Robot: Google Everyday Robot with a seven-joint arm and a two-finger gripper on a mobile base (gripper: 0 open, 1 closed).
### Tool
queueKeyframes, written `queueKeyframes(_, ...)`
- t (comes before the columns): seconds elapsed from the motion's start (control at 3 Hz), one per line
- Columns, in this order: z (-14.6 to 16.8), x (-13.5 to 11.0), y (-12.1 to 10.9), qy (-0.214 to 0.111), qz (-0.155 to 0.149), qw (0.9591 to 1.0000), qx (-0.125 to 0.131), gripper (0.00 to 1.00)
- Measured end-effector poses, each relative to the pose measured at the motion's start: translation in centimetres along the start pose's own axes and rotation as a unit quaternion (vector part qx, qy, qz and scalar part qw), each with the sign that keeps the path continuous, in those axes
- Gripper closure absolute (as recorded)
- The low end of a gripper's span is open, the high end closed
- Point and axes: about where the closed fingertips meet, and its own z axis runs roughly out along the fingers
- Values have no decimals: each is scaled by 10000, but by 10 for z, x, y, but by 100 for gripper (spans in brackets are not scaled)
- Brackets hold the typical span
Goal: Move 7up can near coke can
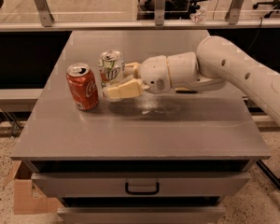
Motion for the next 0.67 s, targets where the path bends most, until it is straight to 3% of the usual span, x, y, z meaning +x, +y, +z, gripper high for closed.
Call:
queueKeyframes(0.33,11,13,7,44,-77,9999,-74,100)
queueKeyframes(0.67,21,26,9,264,-307,9992,-68,75)
